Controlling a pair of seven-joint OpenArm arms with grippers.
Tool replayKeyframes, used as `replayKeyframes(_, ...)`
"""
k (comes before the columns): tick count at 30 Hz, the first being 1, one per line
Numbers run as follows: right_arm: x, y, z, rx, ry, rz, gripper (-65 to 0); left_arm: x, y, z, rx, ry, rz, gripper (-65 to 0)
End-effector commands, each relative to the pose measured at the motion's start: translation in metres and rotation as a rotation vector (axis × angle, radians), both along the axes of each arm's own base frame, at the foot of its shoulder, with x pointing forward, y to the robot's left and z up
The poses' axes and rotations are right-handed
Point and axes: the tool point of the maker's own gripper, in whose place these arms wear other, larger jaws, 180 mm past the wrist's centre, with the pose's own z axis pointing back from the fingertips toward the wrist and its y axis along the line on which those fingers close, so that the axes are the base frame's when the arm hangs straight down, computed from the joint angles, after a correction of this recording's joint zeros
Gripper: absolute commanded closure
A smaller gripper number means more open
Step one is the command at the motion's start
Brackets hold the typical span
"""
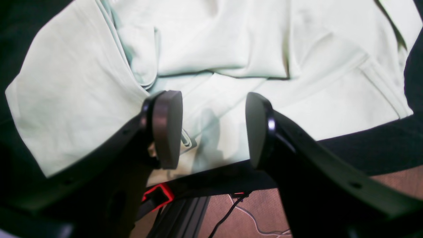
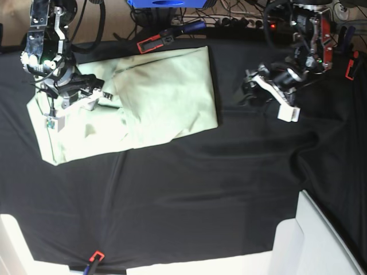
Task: Fold the T-shirt properly
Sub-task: 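Press the folded shirt end flat with the left gripper, smoothing it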
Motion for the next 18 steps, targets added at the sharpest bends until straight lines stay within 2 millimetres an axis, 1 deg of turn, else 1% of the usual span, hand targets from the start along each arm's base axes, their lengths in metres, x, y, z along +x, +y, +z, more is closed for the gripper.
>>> replayKeyframes(1,0.006,-0.001,0.007,-0.003,-0.034,0.0,-29.9,0.007,-0.002,0.007,-0.02,-0.032,0.001,-40.1)
replayKeyframes(3,0.006,0.0,0.007,-0.002,-0.034,0.001,-29.9,0.004,-0.011,-0.001,-0.042,-0.008,-0.004,-40.1)
replayKeyframes(6,0.006,0.001,0.007,-0.001,-0.032,0.004,-29.9,0.001,-0.038,-0.015,-0.074,0.039,-0.072,-40.1)
replayKeyframes(8,0.006,0.001,0.007,-0.001,-0.032,0.004,-29.7,-0.002,-0.051,-0.023,-0.089,0.063,-0.106,-40.1)
replayKeyframes(12,0.006,0.001,0.007,-0.001,-0.032,0.004,-29.7,-0.002,-0.077,-0.025,-0.122,0.073,-0.157,-40.1)
replayKeyframes(16,0.005,0.001,0.006,-0.001,-0.031,0.004,-29.6,-0.001,-0.091,-0.023,-0.141,0.07,-0.174,-40.1)
replayKeyframes(18,0.005,0.001,0.006,0.0,-0.031,0.005,-29.5,-0.003,-0.094,-0.024,-0.145,0.073,-0.177,-40.1)
